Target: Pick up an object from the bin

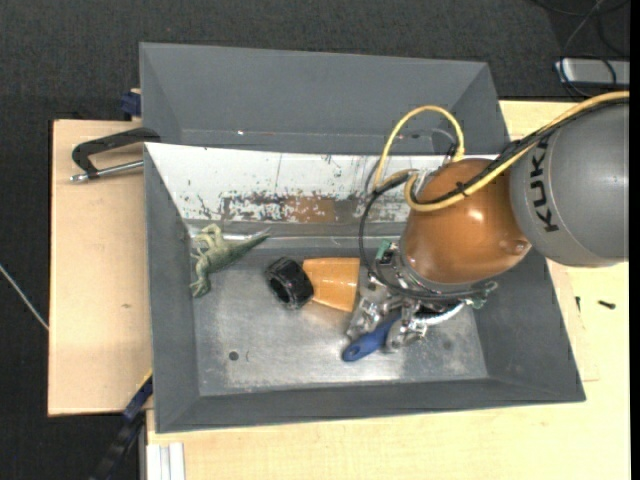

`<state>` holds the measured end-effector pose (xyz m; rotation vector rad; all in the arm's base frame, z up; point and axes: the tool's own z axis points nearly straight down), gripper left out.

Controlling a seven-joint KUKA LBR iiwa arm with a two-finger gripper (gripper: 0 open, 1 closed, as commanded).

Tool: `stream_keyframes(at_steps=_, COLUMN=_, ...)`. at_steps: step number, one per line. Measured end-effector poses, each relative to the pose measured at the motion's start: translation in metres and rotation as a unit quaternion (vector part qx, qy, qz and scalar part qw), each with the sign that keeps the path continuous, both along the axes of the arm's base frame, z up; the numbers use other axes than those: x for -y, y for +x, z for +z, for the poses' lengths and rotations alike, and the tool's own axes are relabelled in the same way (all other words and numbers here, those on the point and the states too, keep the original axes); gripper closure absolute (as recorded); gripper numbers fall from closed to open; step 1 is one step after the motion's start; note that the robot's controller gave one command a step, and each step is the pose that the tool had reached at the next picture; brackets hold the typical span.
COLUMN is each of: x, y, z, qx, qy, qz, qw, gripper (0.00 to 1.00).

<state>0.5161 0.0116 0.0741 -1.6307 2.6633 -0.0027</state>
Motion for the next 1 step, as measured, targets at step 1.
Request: stream_keyframes(at_steps=1, x=0.0125, y=-0.0183, z=0.1356, qx=-0.0033, qy=-0.005, qz=0.111, qw=0.9938, gripper=1.00)
